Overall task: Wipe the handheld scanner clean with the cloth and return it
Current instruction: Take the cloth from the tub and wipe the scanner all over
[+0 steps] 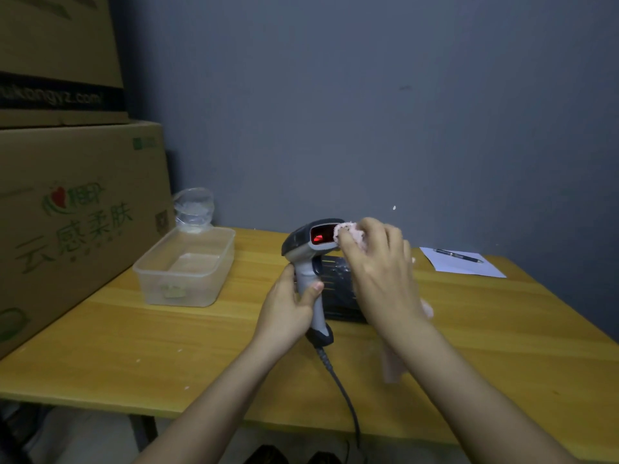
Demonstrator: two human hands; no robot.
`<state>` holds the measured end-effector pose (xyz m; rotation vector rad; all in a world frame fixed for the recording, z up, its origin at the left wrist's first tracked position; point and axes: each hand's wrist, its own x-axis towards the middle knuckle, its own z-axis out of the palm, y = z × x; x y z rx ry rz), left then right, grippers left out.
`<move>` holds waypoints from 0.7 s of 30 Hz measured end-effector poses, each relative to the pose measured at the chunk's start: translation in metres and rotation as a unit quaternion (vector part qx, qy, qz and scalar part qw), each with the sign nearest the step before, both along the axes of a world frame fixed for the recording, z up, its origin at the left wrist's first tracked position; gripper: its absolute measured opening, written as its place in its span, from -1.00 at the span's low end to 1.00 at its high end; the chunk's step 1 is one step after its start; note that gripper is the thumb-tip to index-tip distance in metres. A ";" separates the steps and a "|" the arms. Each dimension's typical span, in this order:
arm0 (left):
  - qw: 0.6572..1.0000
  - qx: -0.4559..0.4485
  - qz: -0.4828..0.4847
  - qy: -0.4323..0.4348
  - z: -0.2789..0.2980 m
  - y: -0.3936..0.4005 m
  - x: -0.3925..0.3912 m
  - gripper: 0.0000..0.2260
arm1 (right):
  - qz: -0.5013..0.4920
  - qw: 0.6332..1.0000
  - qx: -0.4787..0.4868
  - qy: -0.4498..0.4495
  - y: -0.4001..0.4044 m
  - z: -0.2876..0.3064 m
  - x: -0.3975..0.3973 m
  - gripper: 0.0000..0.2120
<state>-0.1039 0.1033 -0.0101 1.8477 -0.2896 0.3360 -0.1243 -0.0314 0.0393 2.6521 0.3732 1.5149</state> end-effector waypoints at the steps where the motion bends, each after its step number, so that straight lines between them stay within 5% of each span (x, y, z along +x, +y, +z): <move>1: 1.000 0.013 0.007 -0.004 -0.002 0.000 0.000 -0.79 | 0.016 0.999 0.029 0.012 0.002 -0.002 0.001 -0.64; 6: 0.998 0.050 0.020 -0.015 -0.005 0.007 -0.001 -0.74 | 0.175 0.964 0.185 0.077 0.005 -0.005 0.003 -0.64; 13: 0.995 0.088 0.023 -0.033 -0.002 0.010 0.002 -0.72 | 0.289 0.912 0.245 0.156 0.013 0.003 -0.004 -0.67; 17: 0.994 0.099 0.030 -0.046 0.000 0.010 0.003 -0.77 | 0.266 0.920 0.199 0.208 0.007 0.015 -0.008 -0.71; 21: 0.996 0.069 0.031 -0.052 0.001 0.004 0.000 -0.76 | 0.207 0.956 0.125 0.165 0.010 0.023 -0.013 -0.71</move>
